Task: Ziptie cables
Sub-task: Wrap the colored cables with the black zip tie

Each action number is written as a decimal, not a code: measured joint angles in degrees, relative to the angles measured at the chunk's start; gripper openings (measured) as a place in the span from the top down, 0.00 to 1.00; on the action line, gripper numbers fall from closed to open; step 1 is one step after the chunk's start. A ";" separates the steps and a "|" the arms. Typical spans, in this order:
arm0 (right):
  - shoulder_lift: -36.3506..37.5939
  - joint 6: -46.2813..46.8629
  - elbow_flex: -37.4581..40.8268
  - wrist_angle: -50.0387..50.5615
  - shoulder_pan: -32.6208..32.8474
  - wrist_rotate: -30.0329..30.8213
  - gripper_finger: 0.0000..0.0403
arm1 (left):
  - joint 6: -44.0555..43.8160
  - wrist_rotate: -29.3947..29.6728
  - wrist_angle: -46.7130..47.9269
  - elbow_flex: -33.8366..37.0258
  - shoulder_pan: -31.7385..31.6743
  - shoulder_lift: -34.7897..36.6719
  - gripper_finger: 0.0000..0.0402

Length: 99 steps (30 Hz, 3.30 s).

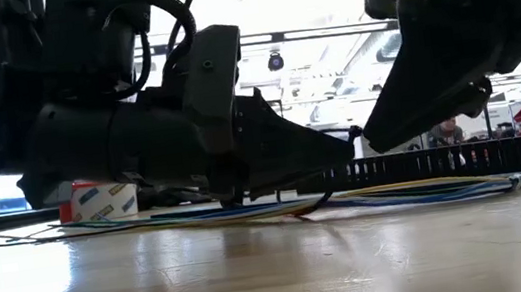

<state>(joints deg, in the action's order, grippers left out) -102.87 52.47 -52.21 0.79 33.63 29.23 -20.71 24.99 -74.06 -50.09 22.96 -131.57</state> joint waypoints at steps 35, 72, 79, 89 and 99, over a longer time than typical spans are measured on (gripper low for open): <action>-1.79 -4.97 -12.50 21.28 -0.28 4.49 1.00 | 9.23 -9.87 4.51 4.36 2.74 8.86 0.83; -5.25 -12.50 -12.41 15.65 1.70 1.14 1.00 | 35.41 -14.76 26.95 -3.85 -2.21 11.63 0.91; -5.22 -12.50 -12.44 15.47 1.77 0.73 1.00 | 35.22 -16.86 26.51 -3.79 -2.34 11.63 0.98; -5.14 -12.47 -12.44 15.68 1.78 0.28 1.00 | 35.21 -17.63 27.65 -5.40 -2.34 11.63 0.89; -5.14 -12.46 -12.44 15.65 1.73 0.27 1.00 | 34.90 -17.81 27.87 -5.46 -2.25 11.67 0.83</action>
<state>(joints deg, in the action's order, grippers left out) -108.01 40.01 -64.64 16.45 35.35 29.50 14.19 7.18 -46.19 -55.55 20.71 -119.90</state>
